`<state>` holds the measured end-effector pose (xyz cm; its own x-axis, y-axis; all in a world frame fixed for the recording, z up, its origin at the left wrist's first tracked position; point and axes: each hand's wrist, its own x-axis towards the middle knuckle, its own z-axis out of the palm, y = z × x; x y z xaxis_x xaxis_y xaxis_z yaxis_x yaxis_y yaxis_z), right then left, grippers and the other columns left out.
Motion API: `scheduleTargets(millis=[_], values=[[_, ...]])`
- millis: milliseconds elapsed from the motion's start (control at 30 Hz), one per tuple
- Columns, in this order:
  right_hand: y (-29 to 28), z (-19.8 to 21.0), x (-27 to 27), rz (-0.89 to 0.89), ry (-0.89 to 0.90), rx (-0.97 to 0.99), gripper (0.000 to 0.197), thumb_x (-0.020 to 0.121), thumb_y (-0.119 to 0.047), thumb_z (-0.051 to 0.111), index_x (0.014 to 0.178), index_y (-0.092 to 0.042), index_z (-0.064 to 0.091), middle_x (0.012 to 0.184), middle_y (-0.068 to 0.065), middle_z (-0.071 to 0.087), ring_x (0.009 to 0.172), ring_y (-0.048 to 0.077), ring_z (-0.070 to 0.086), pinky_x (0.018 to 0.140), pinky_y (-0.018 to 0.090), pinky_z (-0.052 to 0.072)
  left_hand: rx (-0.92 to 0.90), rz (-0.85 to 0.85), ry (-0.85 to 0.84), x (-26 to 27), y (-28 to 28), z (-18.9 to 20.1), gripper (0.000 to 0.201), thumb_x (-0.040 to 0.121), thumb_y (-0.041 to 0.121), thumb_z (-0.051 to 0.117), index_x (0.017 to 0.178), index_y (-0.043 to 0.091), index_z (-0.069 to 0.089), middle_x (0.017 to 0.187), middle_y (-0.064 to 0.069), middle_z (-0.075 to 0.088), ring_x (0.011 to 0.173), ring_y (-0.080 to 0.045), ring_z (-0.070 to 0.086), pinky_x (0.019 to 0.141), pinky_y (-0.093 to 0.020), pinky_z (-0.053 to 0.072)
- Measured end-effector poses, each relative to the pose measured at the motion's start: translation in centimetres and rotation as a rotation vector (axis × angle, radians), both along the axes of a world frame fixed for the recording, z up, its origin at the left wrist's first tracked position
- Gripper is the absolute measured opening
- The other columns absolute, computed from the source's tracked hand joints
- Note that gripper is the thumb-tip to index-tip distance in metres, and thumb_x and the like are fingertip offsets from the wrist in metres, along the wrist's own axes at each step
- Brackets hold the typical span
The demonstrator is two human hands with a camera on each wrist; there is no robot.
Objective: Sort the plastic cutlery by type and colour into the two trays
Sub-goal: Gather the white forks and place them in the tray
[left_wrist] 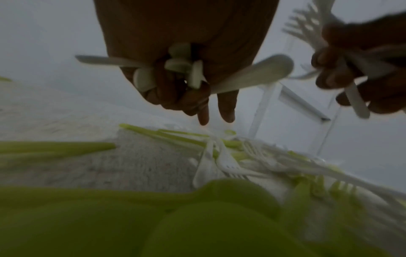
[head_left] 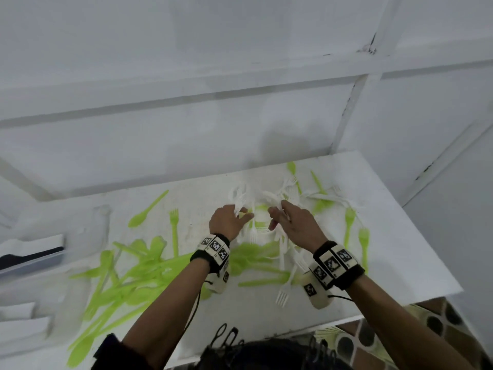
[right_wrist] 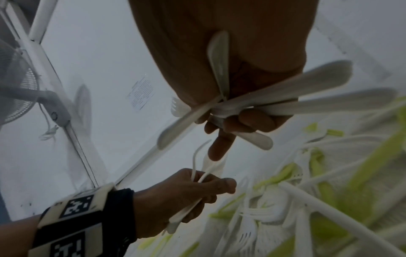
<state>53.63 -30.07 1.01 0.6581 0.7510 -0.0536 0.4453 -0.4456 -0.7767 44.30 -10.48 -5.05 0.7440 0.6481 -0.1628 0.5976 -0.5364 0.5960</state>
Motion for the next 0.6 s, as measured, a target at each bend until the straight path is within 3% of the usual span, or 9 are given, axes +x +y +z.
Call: scheduleTargets(millis=[67,167,333,400,500,600], values=[[-0.7,0.1,0.3,-0.035,0.010,0.017,0.045,0.104,-0.052,0.046,0.083,-0.013,0.052,0.082,-0.018,0.075,0.066,-0.003,0.057,0.061,0.013,0.038,0.111,0.000,0.071,1.1,-0.9,0.2,0.052,0.079,0.071,0.068,0.080,0.021,0.058,0.080,0.004,0.060,0.076,-0.019,0.055,0.069,-0.032,0.044],[-1.4,-0.1,0.7,-0.086,0.036,0.055,0.046,0.103,-0.052,0.048,0.086,-0.011,0.060,0.084,-0.020,0.075,0.062,-0.001,0.056,0.060,0.013,0.038,0.223,-0.038,0.164,2.1,-1.4,0.3,0.046,0.081,0.068,0.066,0.084,0.022,0.062,0.089,0.001,0.065,0.085,-0.023,0.064,0.071,-0.032,0.046],[-1.3,-0.7,1.1,-0.122,0.079,0.094,0.042,0.104,-0.048,0.049,0.084,-0.015,0.066,0.084,-0.022,0.074,0.075,-0.003,0.059,0.066,0.011,0.038,0.319,-0.089,0.275,2.0,-1.7,0.3,0.036,0.085,0.052,0.064,0.092,0.017,0.065,0.097,-0.003,0.068,0.092,-0.028,0.067,0.074,-0.032,0.049],[-0.9,-1.0,1.2,-0.113,0.115,0.114,0.039,0.105,-0.047,0.048,0.084,-0.017,0.061,0.083,-0.018,0.076,0.077,0.000,0.061,0.067,0.015,0.042,0.324,-0.084,0.296,1.9,-1.8,0.5,0.032,0.086,0.045,0.062,0.095,0.014,0.065,0.097,-0.005,0.068,0.091,-0.029,0.067,0.072,-0.032,0.049],[0.0,-1.4,1.6,-0.137,0.182,0.158,0.039,0.105,-0.046,0.048,0.094,-0.010,0.061,0.077,-0.010,0.076,0.082,0.023,0.064,0.074,0.027,0.046,0.301,-0.052,0.285,1.8,-1.8,1.1,0.031,0.089,0.042,0.060,0.094,0.012,0.064,0.098,-0.008,0.067,0.092,-0.031,0.066,0.070,-0.032,0.046],[0.7,-1.8,1.7,-0.167,0.263,0.190,0.031,0.105,-0.038,0.052,0.098,-0.010,0.063,0.076,-0.002,0.076,0.073,0.019,0.066,0.075,0.034,0.052,0.255,0.011,0.232,1.2,-1.5,1.8,0.026,0.089,0.039,0.059,0.085,0.013,0.059,0.095,-0.010,0.067,0.090,-0.033,0.065,0.067,-0.032,0.046]])
